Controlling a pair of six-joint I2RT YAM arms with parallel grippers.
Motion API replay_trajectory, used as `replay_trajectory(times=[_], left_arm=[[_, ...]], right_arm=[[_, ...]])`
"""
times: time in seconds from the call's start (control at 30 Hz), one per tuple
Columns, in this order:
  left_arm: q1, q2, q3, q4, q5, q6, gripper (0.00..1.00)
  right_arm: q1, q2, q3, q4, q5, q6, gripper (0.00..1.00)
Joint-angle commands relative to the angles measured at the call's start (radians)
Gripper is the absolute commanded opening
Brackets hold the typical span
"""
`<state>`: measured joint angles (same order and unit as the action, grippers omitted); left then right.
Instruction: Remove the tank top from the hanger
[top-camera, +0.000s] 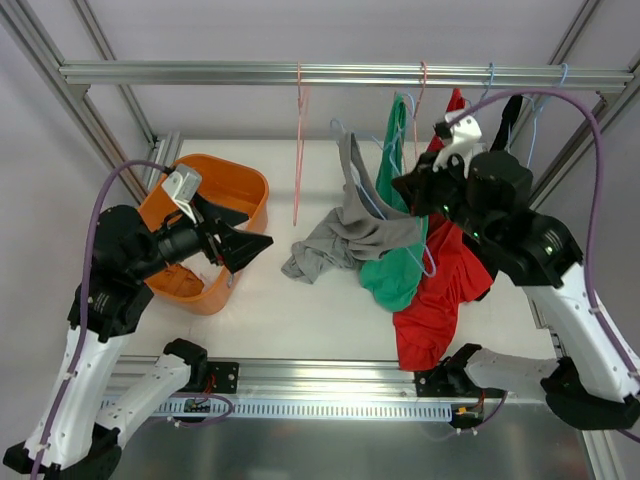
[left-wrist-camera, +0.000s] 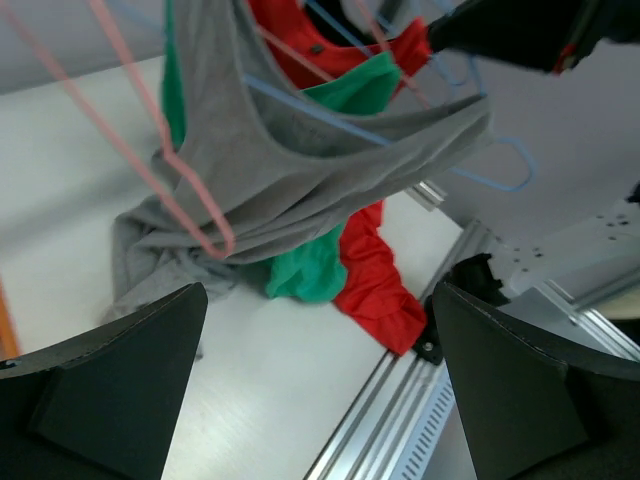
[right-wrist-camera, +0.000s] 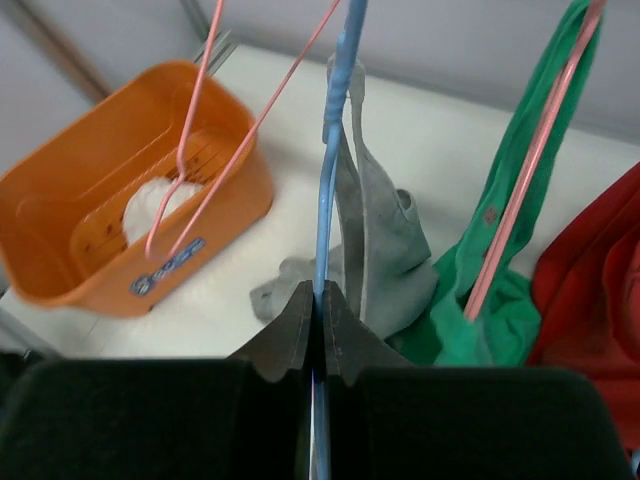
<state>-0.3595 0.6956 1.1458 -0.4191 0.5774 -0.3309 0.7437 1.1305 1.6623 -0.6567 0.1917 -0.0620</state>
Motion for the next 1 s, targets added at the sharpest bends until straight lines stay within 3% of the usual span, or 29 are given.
replay_trajectory(times=[0.0, 0.1, 0.17, 0.3, 0.5, 0.63, 0.67, 0.7, 0.73, 0.8, 0.9, 0.93, 0.97], left_arm=[[-0.101, 0.076, 0.098, 0.166, -0.017, -0.039, 0.99], [-0.296, 0.166, 0.164, 0.172, -0.218, 0.041, 0.99], [-0.344, 0.252, 0.221, 0.172, -0.273, 0.095, 0.99], [-0.416, 0.398, 0.333, 0.175, -0.280, 0.139, 0.94], [-0.581, 0.573, 0.477, 0.187, -0.362, 0.246, 0.86], [-0.608, 0.617, 0.493, 0.189, -0.433, 0.257, 0.62], [-0.611, 0.622, 0.483, 0.189, -0.441, 0.259, 0.51], [-0.611, 0.619, 0.479, 0.190, -0.444, 0.257, 0.30], [-0.611, 0.616, 0.473, 0.192, -0.447, 0.257, 0.22], [-0.613, 0.602, 0.457, 0.192, -0.452, 0.254, 0.15], [-0.613, 0.576, 0.436, 0.194, -0.459, 0.253, 0.14], [-0.613, 0.568, 0.431, 0.194, -0.464, 0.253, 0.03], [-0.613, 0.555, 0.419, 0.194, -0.476, 0.254, 0.00]], right_arm=[[-0.001, -0.136, -0.068, -0.038, -0.164, 0.011, 0.00], [0.000, -0.260, -0.134, -0.078, -0.219, 0.017, 0.00], [0.000, -0.352, -0.154, -0.089, -0.247, 0.031, 0.00], [0.000, -0.417, -0.107, -0.194, -0.368, 0.031, 0.00], [0.000, -0.462, -0.032, -0.248, -0.429, 0.031, 0.00], [0.000, -0.486, -0.018, -0.254, -0.423, 0.030, 0.00], [0.000, -0.489, -0.012, -0.258, -0.419, 0.028, 0.00], [0.000, -0.492, -0.009, -0.262, -0.408, 0.025, 0.00], [0.000, -0.494, -0.004, -0.268, -0.402, 0.022, 0.00], [-0.001, -0.492, -0.003, -0.271, -0.382, 0.013, 0.00], [0.000, -0.489, -0.016, -0.271, -0.348, 0.002, 0.00], [-0.001, -0.486, -0.022, -0.273, -0.345, -0.004, 0.00], [0.000, -0.486, -0.029, -0.271, -0.342, -0.010, 0.00]])
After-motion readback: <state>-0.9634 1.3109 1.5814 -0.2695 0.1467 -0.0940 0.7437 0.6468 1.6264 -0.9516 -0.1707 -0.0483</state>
